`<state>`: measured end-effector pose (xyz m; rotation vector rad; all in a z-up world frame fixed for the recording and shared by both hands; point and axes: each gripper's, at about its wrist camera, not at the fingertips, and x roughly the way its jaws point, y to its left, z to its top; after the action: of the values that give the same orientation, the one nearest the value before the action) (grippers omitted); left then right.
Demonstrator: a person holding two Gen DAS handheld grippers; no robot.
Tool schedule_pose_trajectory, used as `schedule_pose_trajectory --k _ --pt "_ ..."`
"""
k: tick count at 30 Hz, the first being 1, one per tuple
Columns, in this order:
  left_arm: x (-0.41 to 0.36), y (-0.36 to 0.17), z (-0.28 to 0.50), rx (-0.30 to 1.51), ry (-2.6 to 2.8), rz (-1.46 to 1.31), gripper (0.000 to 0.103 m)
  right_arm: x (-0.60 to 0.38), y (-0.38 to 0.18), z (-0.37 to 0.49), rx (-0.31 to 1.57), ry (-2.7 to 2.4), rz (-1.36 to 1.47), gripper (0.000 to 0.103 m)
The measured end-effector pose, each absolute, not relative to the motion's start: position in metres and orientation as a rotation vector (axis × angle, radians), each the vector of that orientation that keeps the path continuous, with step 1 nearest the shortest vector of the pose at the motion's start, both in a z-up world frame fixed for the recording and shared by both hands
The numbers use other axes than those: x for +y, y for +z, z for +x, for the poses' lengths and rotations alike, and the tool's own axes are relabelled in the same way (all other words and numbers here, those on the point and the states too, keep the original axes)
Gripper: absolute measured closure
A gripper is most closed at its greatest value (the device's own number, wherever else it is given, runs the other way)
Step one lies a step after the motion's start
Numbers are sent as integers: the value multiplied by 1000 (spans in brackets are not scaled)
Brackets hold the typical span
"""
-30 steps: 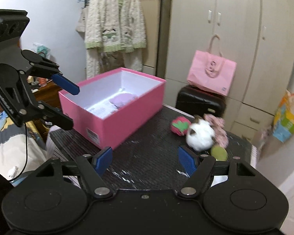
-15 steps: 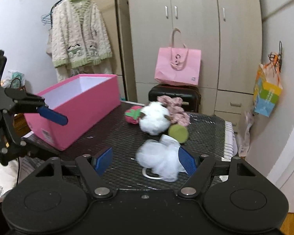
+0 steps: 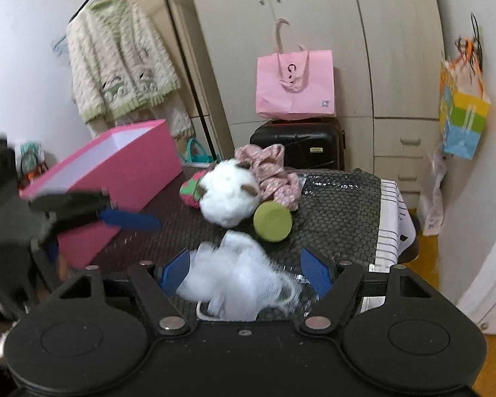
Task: Organize soft objects
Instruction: 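Grasp the white mesh bath puff with the left gripper while the right grasps the green sponge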
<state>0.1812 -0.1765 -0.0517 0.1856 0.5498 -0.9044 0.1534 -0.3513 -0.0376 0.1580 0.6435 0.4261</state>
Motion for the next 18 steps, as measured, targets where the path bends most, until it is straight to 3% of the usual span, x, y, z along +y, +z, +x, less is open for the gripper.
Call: schedule_pose_trajectory --k 14,18 --pt "-207 -76 215 637 -790 106 9 -343 -58 230 743 449 168 27" --pt "-217 -82 215 662 -798 113 9 -342 -69 245 770 454 218 37"
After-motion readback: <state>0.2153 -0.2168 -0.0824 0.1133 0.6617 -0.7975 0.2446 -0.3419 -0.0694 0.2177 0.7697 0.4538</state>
